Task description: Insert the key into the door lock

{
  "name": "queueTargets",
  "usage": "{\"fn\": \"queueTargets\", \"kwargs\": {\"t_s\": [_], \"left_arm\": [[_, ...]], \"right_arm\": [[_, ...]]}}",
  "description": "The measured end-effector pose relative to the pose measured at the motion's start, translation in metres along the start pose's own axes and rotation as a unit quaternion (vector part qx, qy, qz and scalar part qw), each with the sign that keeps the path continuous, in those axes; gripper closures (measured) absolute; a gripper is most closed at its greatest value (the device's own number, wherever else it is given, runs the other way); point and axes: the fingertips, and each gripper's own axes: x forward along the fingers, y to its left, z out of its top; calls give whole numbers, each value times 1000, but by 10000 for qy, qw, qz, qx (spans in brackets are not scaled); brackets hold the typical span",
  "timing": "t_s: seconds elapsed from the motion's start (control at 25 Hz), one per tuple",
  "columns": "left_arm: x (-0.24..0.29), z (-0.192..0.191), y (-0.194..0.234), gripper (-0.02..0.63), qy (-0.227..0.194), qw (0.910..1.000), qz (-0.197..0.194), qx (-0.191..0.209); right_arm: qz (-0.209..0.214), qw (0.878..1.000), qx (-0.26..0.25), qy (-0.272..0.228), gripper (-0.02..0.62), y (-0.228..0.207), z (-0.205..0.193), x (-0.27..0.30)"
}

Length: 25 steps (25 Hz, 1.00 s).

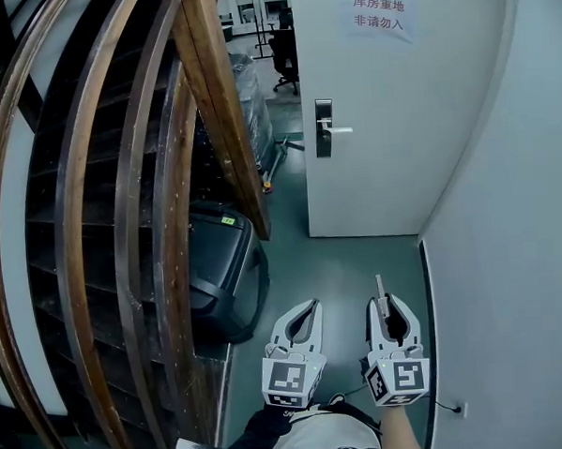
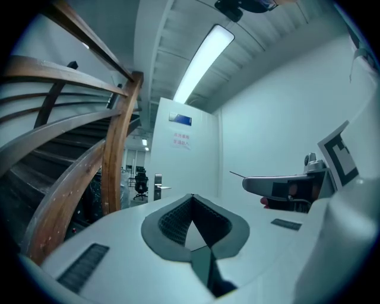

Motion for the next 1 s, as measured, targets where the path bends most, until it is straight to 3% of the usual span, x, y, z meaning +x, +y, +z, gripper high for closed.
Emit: {"fn": "queueTargets", "kwargs": {"t_s": [0.56,1.0], "left_arm": [[-2,-16,42,603,63,9999,-95,-65],[98,-9,88,603,42,9999,120,-13]], "right_arm": [[-69,9996,106,261,477,35,-28,22],[161,9992,140,332,477,5,-31,130]]}}
